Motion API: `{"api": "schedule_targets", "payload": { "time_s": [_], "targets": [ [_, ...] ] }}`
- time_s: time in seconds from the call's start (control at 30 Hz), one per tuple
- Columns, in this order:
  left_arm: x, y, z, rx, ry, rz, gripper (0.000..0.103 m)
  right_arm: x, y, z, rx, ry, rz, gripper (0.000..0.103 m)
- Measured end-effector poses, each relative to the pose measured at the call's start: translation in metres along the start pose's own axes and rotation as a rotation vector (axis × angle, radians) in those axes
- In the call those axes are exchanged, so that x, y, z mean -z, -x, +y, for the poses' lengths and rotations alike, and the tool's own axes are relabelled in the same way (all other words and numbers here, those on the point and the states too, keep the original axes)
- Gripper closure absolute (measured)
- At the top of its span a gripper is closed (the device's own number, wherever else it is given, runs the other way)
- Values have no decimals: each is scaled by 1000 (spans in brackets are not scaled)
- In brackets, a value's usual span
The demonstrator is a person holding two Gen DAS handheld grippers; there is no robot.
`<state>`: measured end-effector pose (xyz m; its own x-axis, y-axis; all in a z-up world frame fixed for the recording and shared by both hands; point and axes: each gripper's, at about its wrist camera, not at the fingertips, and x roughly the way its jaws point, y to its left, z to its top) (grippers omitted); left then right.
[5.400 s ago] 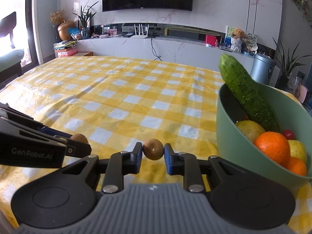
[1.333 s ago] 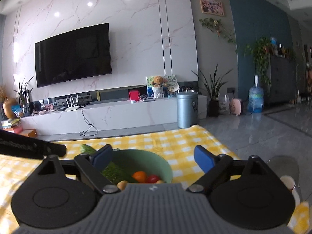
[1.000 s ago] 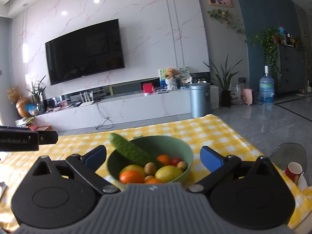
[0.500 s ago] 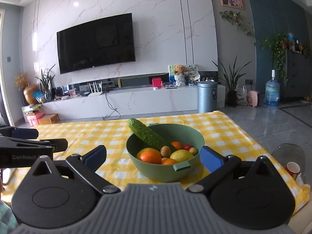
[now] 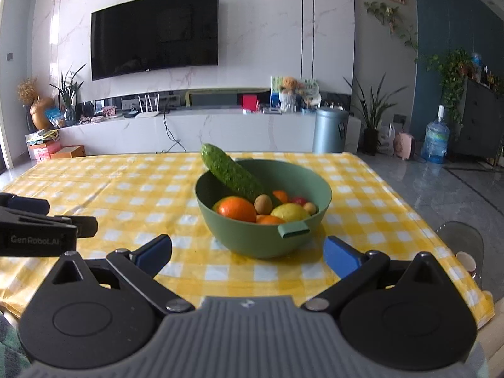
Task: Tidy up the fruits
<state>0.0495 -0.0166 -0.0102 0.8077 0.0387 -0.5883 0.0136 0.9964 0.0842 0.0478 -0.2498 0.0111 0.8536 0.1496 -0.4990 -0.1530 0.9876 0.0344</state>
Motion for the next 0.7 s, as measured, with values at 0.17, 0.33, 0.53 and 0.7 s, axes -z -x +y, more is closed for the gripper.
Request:
{"api": "schedule_targets", "payload": {
  "time_s": [0.17,0.33,0.53,0.7],
  "targets": [
    [1,-2,0,5,-1,17,11,2,-5,2,0,-2,19,4],
    [1,-1,-2,4,-9,25,11,3,-4,2,2,4,25,4],
    [1,-1,-2,3,-8,24,11,3,-4,3,5,10,23,4],
    [0,-1,-2,3,-10,26,11,2,-4,3,5,11,22,4]
  ]
}}
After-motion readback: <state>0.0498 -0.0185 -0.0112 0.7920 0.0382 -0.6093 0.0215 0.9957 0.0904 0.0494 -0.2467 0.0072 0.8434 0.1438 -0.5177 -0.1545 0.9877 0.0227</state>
